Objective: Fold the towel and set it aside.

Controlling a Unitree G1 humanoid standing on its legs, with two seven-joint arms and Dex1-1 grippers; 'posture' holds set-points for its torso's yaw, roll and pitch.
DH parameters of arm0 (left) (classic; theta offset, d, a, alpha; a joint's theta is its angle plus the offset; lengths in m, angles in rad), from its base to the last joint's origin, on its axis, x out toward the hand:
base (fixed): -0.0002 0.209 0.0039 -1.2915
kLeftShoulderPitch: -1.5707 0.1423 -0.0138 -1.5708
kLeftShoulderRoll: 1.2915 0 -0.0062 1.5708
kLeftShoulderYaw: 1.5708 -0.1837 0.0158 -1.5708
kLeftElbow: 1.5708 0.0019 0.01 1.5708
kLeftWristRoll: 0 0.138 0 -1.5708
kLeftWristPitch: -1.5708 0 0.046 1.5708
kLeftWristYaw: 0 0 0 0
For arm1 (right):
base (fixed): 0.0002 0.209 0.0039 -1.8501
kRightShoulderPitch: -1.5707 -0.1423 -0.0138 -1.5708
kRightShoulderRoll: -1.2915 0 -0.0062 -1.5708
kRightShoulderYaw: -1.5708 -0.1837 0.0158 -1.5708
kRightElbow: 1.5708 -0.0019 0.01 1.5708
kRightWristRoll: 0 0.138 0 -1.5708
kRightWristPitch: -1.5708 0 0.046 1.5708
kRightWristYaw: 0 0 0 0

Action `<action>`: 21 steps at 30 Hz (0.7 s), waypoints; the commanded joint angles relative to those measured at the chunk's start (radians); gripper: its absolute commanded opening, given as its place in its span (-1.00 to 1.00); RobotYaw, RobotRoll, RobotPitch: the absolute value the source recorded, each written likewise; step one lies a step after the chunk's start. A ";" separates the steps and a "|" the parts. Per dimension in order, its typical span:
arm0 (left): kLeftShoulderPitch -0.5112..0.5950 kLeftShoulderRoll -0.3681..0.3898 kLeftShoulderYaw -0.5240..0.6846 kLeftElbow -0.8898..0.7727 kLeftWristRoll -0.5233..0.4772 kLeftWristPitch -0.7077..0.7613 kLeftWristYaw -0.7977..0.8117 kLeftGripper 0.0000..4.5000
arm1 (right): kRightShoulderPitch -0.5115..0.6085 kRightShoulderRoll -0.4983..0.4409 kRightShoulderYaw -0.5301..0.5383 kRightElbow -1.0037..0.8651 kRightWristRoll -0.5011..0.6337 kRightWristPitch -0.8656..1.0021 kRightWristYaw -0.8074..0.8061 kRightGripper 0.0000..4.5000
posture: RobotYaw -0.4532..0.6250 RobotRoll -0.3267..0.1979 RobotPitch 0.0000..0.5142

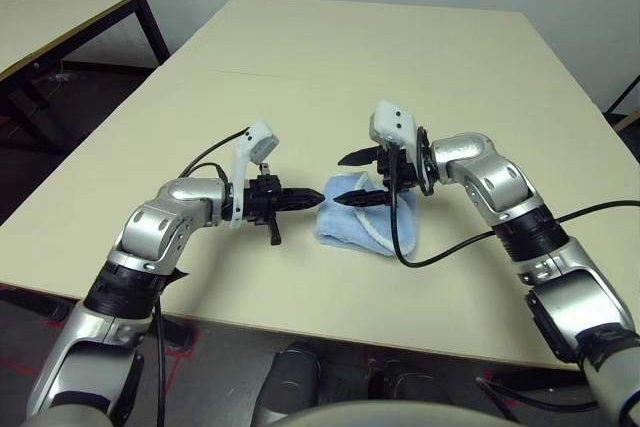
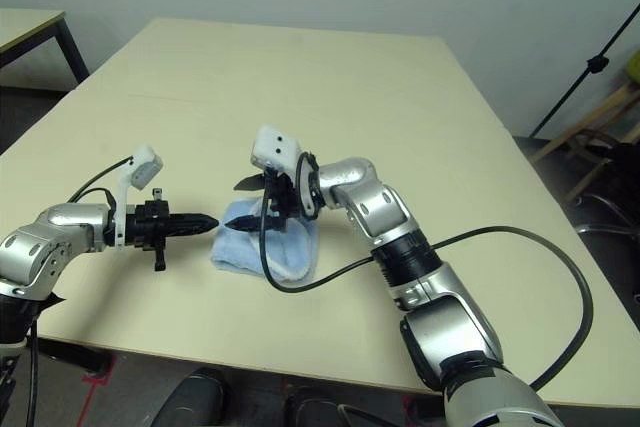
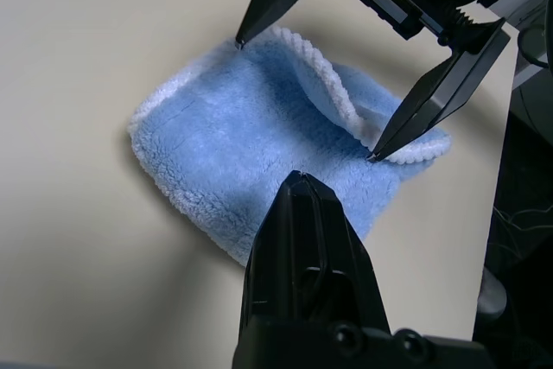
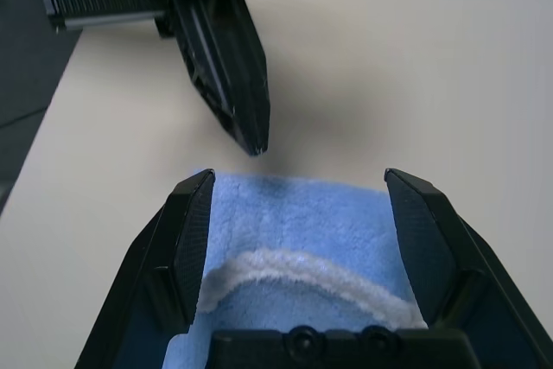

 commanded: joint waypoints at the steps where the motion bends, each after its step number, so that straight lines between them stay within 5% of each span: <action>1: 0.004 0.011 0.005 -0.014 0.003 0.015 -0.004 -0.99 | 0.012 -0.022 0.047 0.014 -0.051 -0.024 0.026 0.75 | 0.21 0.25 -0.85; 8: 0.005 0.035 0.029 -0.035 -0.016 0.043 -0.008 -0.99 | -0.005 -0.070 0.090 0.040 -0.125 -0.016 0.063 0.75 | 0.21 0.25 -0.85; 21: -0.020 0.041 0.034 -0.057 -0.027 0.073 -0.004 -0.99 | 0.015 -0.305 0.040 -0.068 -0.105 0.097 0.227 0.75 | 0.16 0.25 -0.86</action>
